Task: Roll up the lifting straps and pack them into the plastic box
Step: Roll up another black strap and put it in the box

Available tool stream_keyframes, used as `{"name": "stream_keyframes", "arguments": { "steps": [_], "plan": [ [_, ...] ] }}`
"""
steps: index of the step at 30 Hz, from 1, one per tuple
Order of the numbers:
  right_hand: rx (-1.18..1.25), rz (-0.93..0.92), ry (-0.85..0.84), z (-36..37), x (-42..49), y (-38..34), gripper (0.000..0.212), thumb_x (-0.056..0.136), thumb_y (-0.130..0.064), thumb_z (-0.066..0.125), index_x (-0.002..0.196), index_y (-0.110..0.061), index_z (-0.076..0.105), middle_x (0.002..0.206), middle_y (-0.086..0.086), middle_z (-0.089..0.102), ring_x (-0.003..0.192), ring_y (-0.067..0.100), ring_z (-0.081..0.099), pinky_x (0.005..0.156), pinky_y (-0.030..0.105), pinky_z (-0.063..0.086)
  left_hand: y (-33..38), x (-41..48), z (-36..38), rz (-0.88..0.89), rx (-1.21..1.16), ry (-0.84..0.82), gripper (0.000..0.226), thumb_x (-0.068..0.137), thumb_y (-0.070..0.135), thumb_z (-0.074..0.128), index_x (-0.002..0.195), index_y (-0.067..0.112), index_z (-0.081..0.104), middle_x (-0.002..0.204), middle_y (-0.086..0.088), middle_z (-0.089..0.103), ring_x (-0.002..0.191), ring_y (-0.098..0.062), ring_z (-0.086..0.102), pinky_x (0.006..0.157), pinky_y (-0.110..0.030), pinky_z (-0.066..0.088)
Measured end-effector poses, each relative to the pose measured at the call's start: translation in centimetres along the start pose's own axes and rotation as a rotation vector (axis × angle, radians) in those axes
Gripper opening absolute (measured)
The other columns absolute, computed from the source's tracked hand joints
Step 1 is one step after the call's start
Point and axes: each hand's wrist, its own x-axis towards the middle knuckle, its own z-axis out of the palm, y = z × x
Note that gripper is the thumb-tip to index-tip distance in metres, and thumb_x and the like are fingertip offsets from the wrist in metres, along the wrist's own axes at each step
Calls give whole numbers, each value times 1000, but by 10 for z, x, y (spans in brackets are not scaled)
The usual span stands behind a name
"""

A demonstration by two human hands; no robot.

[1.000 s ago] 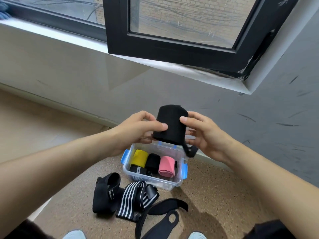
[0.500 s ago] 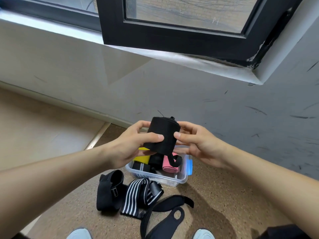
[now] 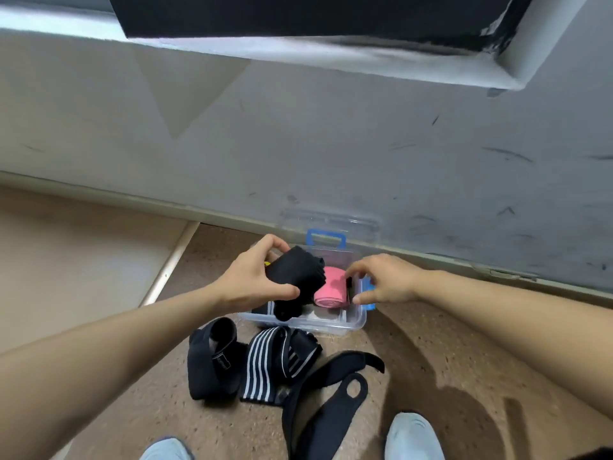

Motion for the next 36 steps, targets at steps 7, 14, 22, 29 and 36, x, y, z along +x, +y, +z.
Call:
{"name": "stream_keyframes", "arguments": {
  "steps": [7, 14, 22, 29, 36],
  "plan": [
    [242, 193, 80, 86, 20, 37, 102, 75, -49, 84, 158, -24, 31, 163, 0, 20, 143, 26, 41, 111, 33, 37, -65, 54, 46, -13, 52, -102, 59, 60, 34, 82, 109, 40, 51, 104, -2, 62, 94, -19, 65, 80, -34, 58],
    [243, 181, 204, 113, 14, 49, 102, 72, -65, 80, 157, -36, 32, 166, -16, 16, 146, 18, 37, 112, 41, 42, -91, 105, 71, 45, 317, -426, 68, 68, 30, 80, 131, 24, 53, 120, 5, 59, 112, -16, 59, 98, -33, 51],
    [226, 173, 242, 115, 15, 50, 99, 72, -64, 80, 156, -33, 37, 166, -15, 20, 148, 17, 35, 113, 44, 42, -119, 118, 87, 104, 360, -472, 63, 77, 27, 83, 134, 20, 57, 129, 0, 61, 117, -15, 57, 104, -32, 46],
    [238, 167, 261, 116, 13, 50, 97, 72, -62, 82, 155, -34, 39, 166, -16, 22, 148, 17, 36, 112, 43, 40, -115, 124, 87, 43, 265, -422, 38, 95, 28, 73, 132, 24, 69, 121, 12, 69, 115, -8, 63, 106, -30, 48],
    [228, 168, 248, 115, 13, 49, 95, 73, -64, 80, 153, -32, 42, 165, -17, 22, 147, 17, 37, 112, 44, 40, -112, 136, 102, 42, 550, -397, 41, 83, 46, 80, 122, 39, 71, 122, 13, 68, 105, -12, 62, 87, -32, 53]
  ]
}}
